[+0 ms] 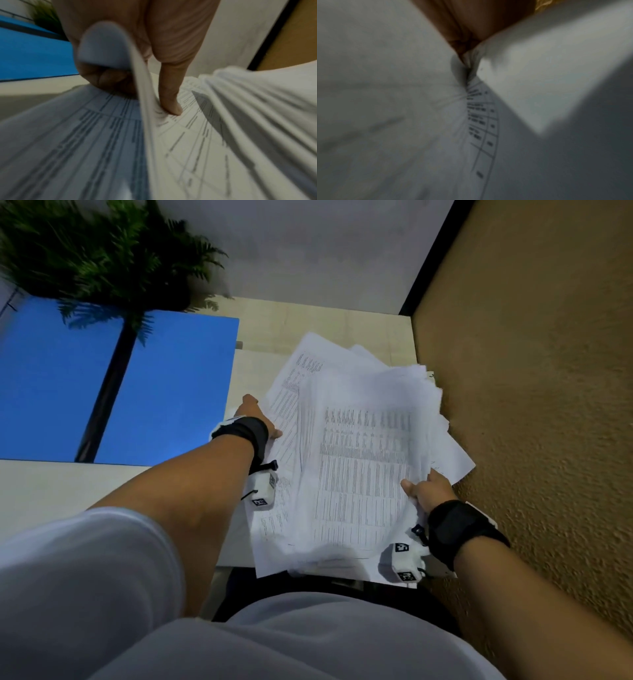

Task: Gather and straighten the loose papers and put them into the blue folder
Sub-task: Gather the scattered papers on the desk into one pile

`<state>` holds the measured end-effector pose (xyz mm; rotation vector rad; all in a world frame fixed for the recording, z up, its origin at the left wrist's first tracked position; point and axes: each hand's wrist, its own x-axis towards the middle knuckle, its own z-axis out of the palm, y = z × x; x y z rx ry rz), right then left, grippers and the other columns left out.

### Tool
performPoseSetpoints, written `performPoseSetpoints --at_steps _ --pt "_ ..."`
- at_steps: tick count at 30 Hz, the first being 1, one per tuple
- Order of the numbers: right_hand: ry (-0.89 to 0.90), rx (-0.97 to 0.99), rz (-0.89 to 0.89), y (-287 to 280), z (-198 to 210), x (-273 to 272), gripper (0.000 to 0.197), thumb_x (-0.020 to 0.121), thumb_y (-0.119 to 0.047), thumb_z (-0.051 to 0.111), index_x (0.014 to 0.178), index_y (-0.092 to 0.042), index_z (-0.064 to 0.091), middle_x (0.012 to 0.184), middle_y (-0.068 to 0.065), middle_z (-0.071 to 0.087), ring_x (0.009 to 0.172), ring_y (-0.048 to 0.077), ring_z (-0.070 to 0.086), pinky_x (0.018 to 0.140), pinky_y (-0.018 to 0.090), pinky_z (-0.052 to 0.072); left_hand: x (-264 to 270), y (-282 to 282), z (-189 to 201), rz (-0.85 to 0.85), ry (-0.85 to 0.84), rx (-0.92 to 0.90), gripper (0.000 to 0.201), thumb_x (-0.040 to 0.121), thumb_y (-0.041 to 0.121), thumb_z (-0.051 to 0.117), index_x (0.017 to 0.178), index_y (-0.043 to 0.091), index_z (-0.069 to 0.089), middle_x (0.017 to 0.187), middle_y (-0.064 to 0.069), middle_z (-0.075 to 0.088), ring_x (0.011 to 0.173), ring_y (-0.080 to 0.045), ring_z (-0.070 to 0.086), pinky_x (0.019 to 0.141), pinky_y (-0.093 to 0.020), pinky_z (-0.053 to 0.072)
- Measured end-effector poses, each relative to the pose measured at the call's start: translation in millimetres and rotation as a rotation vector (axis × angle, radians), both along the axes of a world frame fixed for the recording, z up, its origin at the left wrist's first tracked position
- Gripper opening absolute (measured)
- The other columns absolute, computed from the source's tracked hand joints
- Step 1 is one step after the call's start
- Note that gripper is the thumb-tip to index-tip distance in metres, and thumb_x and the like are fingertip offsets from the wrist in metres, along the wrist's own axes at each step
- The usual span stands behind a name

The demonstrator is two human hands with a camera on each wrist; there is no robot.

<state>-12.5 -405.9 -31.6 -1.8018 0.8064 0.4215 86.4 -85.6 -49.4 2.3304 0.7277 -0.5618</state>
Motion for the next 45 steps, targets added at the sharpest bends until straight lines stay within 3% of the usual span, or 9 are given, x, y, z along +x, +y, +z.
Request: performPoseSetpoints --at_steps 8,14,17,19,23,32,35,40,45 --pt "-0.127 0.31 -0.037 -7.0 9.7 18.6 0.041 0.093 0.001 0.054 0.133 -0.008 0.051 0.118 0.01 0.062 0.105 0.027 0.058 0.093 0.04 0.046 -49.6 3.8 11.3 0.133 -0.253 -0.282 0.012 0.09 0.013 0.06 0.098 0.005 0.058 0.1 -0.015 0.061 0.095 -0.027 0.059 0.082 -0.031 0.045" --pt "0.017 0.03 0.114 24.8 -7.1 37.7 0.039 0.089 -0.007 0.065 0.125 0.0 0.052 0.089 0.01 0.061 0.066 0.021 0.052 0.061 0.027 0.044 -112.9 -6.6 5.7 -0.085 0.034 -0.32 0.019 0.087 -0.002 0.05 0.103 0.0 0.061 0.086 -0.012 0.059 0.078 -0.024 0.055 0.067 -0.027 0.043" --pt "0.054 -0.171 0.173 45.0 -15.9 35.0 0.048 0.089 -0.002 0.061 0.134 0.001 0.046 0.125 0.017 0.059 0.109 0.034 0.059 0.095 0.036 0.048 -119.3 -6.7 6.4 -0.03 0.107 -0.32 0.02 0.095 0.01 0.045 0.076 0.008 0.048 0.067 -0.007 0.047 0.075 -0.024 0.049 0.069 -0.031 0.039" --pt "0.067 -0.269 0.249 55.4 -18.4 32.0 0.047 0.091 -0.01 0.059 0.135 0.001 0.045 0.136 0.02 0.052 0.121 0.035 0.053 0.104 0.04 0.043 -118.6 -13.5 15.3 0.092 0.087 -0.425 0.028 0.1 0.035 0.041 0.091 0.01 0.05 0.075 -0.008 0.054 0.073 -0.026 0.053 0.072 -0.032 0.04" --pt "0.099 -0.368 0.296 74.8 -17.1 26.0 0.05 0.1 -0.025 0.045 0.141 0.0 0.032 0.144 0.019 0.038 0.128 0.036 0.044 0.104 0.041 0.038 -117.4 -42.1 22.7 0.131 0.106 -0.486 0.088 0.088 0.047 0.061 0.153 0.015 0.01 0.156 -0.009 0.029 0.141 -0.03 0.035 0.109 -0.038 0.036" --pt "0.164 -0.393 -0.286 21.7 -13.3 1.1 0.07 0.08 -0.039 0.065 0.138 -0.011 0.037 0.141 0.012 0.04 0.125 0.032 0.046 0.105 0.041 0.039 -129.7 -23.6 14.9 0.44 -0.018 -0.43 0.056 0.091 0.014 0.063 0.141 0.003 0.042 0.143 -0.015 0.049 0.129 -0.034 0.05 0.108 -0.038 0.039" --pt "0.24 -0.12 -0.292 6.3 -23.2 -13.1 0.056 0.076 -0.042 0.056 0.125 -0.015 0.05 0.13 0.005 0.053 0.116 0.024 0.055 0.093 0.037 0.047 -140.4 -4.0 1.2 0.527 0.028 -0.474 0.048 0.073 0.007 0.075 0.119 0.005 0.062 0.121 -0.014 0.067 0.108 -0.034 0.064 0.1 -0.045 0.048" --pt "-0.177 -0.284 -0.396 21.5 -15.2 -8.0 0.029 0.09 -0.017 0.056 0.118 -0.011 0.058 0.128 0.014 0.052 0.103 0.029 0.057 0.089 0.033 0.045 -139.6 5.9 -19.8 0.55 0.033 -0.277 0.041 0.039 0.028 0.075 0.073 0.015 0.057 0.105 -0.006 0.062 0.09 -0.027 0.064 0.083 -0.045 0.058" --pt "-0.476 -0.242 -0.393 33.2 -1.7 4.4 0.016 0.097 -0.015 0.043 0.11 -0.015 0.052 0.121 0.011 0.052 0.103 0.025 0.056 0.095 0.038 0.045 -135.6 -1.7 -33.8 0.508 -0.096 -0.503 0.046 0.046 0.015 0.073 0.091 0.011 0.064 0.106 -0.011 0.069 0.089 -0.033 0.07 0.083 -0.052 0.058"
